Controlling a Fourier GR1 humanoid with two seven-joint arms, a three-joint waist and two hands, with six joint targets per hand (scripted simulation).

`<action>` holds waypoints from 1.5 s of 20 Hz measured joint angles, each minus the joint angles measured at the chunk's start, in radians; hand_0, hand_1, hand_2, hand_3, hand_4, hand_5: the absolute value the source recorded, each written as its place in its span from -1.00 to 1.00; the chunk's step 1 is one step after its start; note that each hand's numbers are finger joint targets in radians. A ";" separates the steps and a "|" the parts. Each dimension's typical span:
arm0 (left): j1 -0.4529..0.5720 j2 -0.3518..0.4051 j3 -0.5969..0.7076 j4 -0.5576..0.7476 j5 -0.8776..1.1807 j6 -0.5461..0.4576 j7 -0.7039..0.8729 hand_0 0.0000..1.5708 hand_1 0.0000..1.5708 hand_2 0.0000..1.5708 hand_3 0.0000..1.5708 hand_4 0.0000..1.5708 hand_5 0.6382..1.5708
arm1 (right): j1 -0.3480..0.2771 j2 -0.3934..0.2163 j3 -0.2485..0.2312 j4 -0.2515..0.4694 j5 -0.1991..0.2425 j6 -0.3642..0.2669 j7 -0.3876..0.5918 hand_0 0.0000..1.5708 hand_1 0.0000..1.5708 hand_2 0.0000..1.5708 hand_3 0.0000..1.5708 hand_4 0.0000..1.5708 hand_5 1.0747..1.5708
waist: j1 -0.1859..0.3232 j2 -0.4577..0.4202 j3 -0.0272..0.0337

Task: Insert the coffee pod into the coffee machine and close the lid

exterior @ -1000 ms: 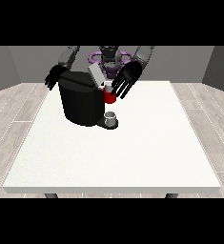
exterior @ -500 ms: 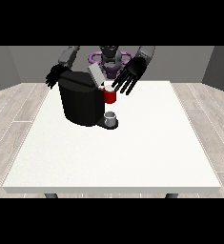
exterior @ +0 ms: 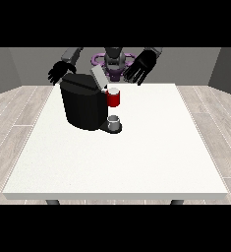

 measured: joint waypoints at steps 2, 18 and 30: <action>0.026 -0.025 0.048 -0.002 0.055 0.005 0.001 -1.00 -1.00 -1.00 -1.00 -0.90 1.00 | 0.023 -0.002 -0.005 -0.004 -0.010 0.010 -0.005 -1.00 -1.00 -1.00 -1.00 -0.38 1.00 | 0.017 -0.037 -0.0003; 0.344 -0.244 0.262 -0.037 0.389 -0.029 -0.079 -1.00 -1.00 -1.00 -1.00 -1.00 1.00 | 0.042 -0.105 0.024 -0.125 -0.022 0.119 0.112 -1.00 -1.00 -1.00 -1.00 -1.00 1.00 | 0.201 -0.303 -0.0007; 0.508 -0.335 0.224 -0.216 0.525 -0.092 -0.039 -1.00 -1.00 -1.00 -1.00 -1.00 1.00 | -0.056 -0.146 0.044 -0.092 0.018 0.167 0.146 -1.00 -1.00 -1.00 -1.00 -1.00 1.00 | 0.333 -0.288 0.0000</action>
